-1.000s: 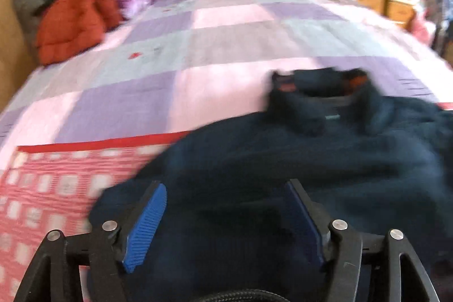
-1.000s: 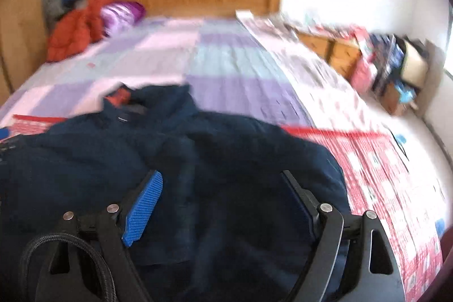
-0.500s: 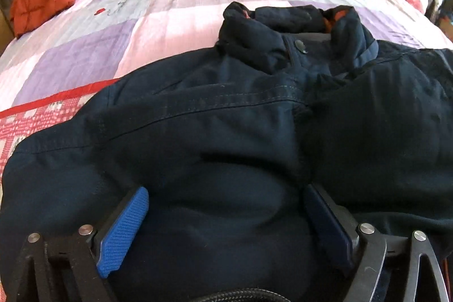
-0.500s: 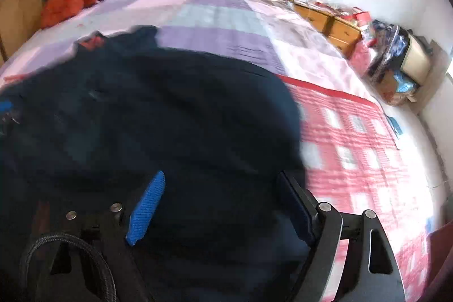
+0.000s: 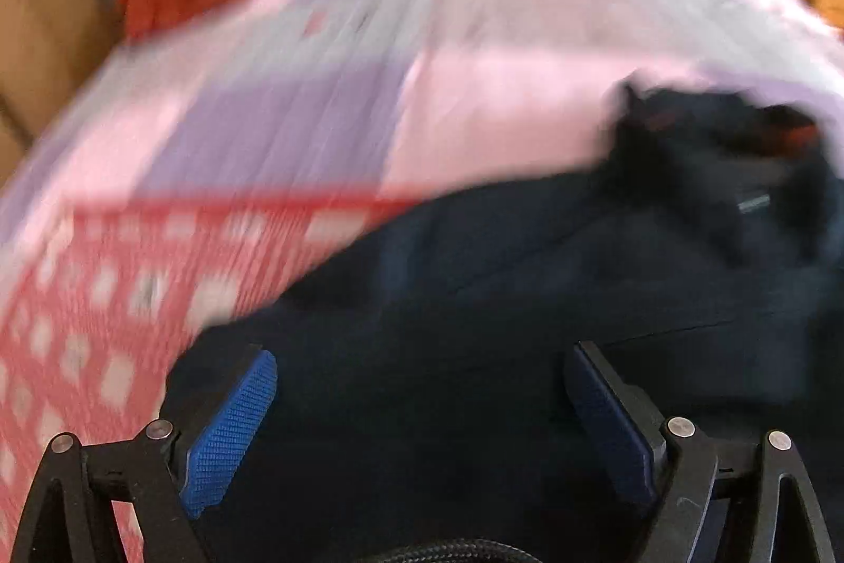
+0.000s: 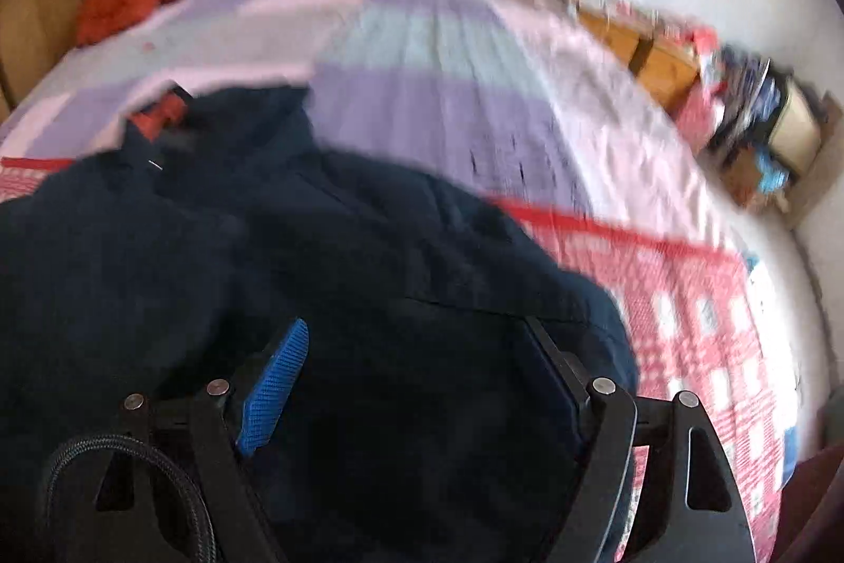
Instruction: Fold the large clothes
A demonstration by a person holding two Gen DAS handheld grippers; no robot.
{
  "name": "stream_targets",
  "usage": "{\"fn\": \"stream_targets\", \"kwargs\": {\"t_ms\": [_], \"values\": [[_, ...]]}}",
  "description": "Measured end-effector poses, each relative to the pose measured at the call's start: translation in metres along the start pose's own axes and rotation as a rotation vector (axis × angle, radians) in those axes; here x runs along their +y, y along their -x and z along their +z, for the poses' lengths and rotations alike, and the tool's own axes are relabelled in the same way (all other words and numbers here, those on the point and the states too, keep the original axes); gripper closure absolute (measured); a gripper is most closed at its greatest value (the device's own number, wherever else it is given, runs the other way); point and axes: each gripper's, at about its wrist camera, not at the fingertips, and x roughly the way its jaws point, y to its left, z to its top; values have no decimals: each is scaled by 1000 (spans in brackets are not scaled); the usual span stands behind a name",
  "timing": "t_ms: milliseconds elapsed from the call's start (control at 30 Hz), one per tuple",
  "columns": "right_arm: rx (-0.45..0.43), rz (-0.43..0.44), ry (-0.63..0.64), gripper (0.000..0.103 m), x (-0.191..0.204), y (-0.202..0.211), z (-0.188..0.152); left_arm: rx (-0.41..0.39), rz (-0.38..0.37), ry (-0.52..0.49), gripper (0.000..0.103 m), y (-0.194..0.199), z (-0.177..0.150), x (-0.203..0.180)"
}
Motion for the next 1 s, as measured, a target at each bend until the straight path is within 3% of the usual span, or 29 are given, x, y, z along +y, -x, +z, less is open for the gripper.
{"fn": "stream_targets", "kwargs": {"t_ms": [33, 100, 200, 267, 367, 467, 567, 600, 700, 767, 867, 1000], "values": [[-11, -2, 18, 34, -7, 0, -3, 50, -5, 33, 9, -14, -4, 12], [-21, -5, 23, 42, -16, 5, -11, 57, -37, 61, 8, -25, -10, 27], [-43, -5, -69, 42, -32, 24, -18, 37, -3, 0, 8, -19, -9, 15], [-91, -29, -89, 41, -33, 50, -30, 0, -3, 13, 8, -7, -11, 16], [-193, 50, -65, 40, -2, 94, -39, -59, -41, 51, 8, 19, -22, 24], [-239, 162, 70, 40, 58, 127, -58, -95, -61, 47, 8, 42, -42, 21], [-222, 207, 218, 40, 107, 131, -80, -121, -52, -32, 8, 57, -71, 11], [-176, 177, 255, 40, 117, 121, -92, -121, -34, -58, 8, 56, -78, 10], [-25, 103, 144, 41, 84, 82, -114, -61, -22, -19, 8, 41, -87, 29], [-22, 173, -41, 44, 34, 81, -124, -40, -20, 40, 8, 41, -89, 47], [-28, 48, -14, 47, 16, 100, -132, -29, -9, 68, 8, 50, -95, 61], [-29, 87, -25, 45, 15, 131, -153, -27, -50, 87, 8, 78, -127, 60]]}}
